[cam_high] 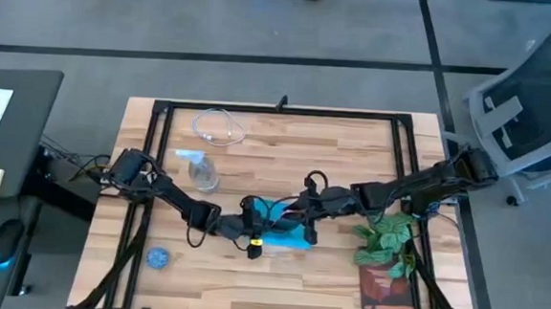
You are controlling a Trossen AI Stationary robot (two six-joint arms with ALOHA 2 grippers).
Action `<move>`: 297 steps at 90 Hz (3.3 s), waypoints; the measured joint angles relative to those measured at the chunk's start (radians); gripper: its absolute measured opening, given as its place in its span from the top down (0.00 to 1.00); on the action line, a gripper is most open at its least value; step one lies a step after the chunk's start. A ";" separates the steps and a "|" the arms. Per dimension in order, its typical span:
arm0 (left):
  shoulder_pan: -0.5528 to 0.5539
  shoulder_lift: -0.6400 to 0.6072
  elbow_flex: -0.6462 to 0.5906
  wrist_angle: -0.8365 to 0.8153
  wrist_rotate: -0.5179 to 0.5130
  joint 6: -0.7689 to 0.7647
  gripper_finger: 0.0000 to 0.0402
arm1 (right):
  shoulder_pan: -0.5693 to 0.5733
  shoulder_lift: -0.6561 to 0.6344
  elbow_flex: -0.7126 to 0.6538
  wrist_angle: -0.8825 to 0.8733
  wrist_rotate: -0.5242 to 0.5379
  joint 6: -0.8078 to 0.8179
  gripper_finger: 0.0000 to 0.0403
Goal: Apply microfiber cloth
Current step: Wipe the front of the cellphone with a microfiber cloth
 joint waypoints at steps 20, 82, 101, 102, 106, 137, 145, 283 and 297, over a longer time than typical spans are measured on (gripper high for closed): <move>-0.002 -0.008 0.000 -0.068 -0.015 -0.015 0.98 | 0.025 -0.125 0.001 -0.045 0.004 -0.039 0.66; -0.028 -0.194 -0.001 -0.247 -0.066 -0.153 0.98 | 0.269 0.085 0.001 -0.126 0.003 0.157 0.66; -0.041 -0.290 0.000 -0.429 -0.006 -0.302 0.98 | 0.261 0.193 0.001 -0.150 0.001 0.234 0.66; -0.041 -0.290 0.000 -0.437 0.003 -0.311 0.98 | 0.261 0.196 0.001 -0.154 0.001 0.239 0.66; -0.041 -0.287 0.000 -0.465 0.028 -0.348 0.98 | 0.262 0.201 0.001 -0.170 0.001 0.260 0.66; -0.031 -0.232 0.002 -0.568 0.032 -0.495 0.98 | 0.296 0.202 0.001 -0.450 0.033 0.619 0.66; -0.030 -0.239 0.002 -0.580 -0.005 -0.494 0.98 | 0.292 0.201 -0.004 -0.465 0.073 0.630 0.66; 0.075 -0.101 0.245 -0.838 0.294 -0.343 0.99 | 0.171 0.368 -0.016 0.442 0.457 -0.107 0.80; 0.063 -0.100 0.243 -0.818 0.292 -0.329 0.99 | 0.172 0.368 -0.016 0.453 0.534 -0.180 0.90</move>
